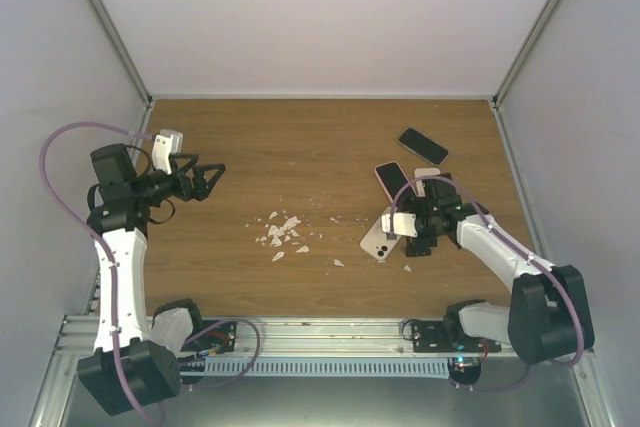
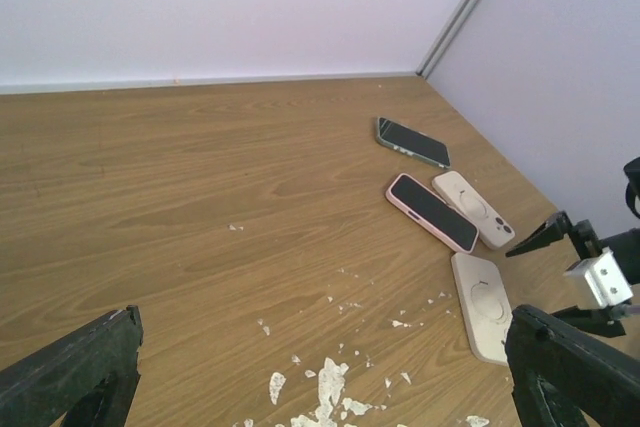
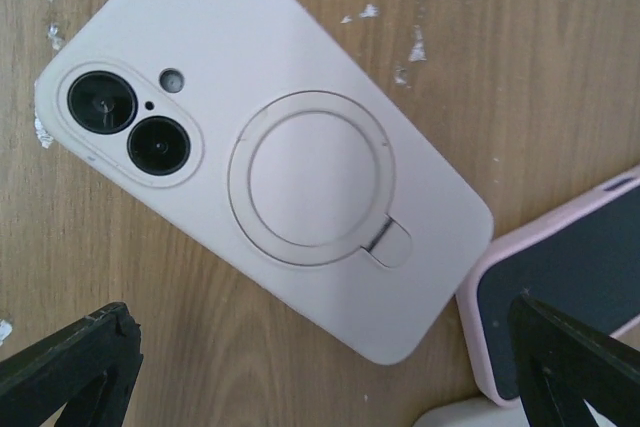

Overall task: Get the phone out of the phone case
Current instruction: Move the phone to the center of the board.

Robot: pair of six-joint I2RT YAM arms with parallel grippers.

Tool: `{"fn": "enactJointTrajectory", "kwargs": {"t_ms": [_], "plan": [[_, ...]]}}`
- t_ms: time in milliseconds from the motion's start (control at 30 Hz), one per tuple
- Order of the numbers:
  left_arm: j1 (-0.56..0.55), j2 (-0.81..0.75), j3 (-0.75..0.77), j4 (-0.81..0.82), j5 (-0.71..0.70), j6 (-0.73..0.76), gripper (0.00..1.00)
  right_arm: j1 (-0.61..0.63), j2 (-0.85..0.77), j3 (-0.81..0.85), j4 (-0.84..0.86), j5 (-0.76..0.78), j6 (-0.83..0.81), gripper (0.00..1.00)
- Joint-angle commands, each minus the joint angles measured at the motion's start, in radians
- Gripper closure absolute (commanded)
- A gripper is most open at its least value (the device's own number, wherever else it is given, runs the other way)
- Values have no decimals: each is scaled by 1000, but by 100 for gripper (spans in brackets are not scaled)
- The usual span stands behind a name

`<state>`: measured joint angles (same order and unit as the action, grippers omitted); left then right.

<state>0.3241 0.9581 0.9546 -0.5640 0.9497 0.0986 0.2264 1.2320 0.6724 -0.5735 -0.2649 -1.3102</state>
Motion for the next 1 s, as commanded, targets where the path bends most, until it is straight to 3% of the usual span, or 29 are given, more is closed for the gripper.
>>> {"fn": "enactJointTrajectory", "kwargs": {"t_ms": [0, 400, 600, 800, 967], "plan": [[15, -18, -14, 44, 45, 13, 1, 40, 20, -38, 83, 49, -79, 0], [32, -28, -28, 54, 68, 9, 1, 140, 107, -58, 204, 65, -101, 0], [39, -27, -25, 58, 82, 7, 1, 160, 229, 34, 214, 40, -65, 0], [48, -32, -31, 59, 90, 3, 1, 162, 358, 199, 129, -31, -25, 0], [58, -41, -40, 69, 95, -3, 1, 161, 508, 372, -47, -70, 40, 0]]}}
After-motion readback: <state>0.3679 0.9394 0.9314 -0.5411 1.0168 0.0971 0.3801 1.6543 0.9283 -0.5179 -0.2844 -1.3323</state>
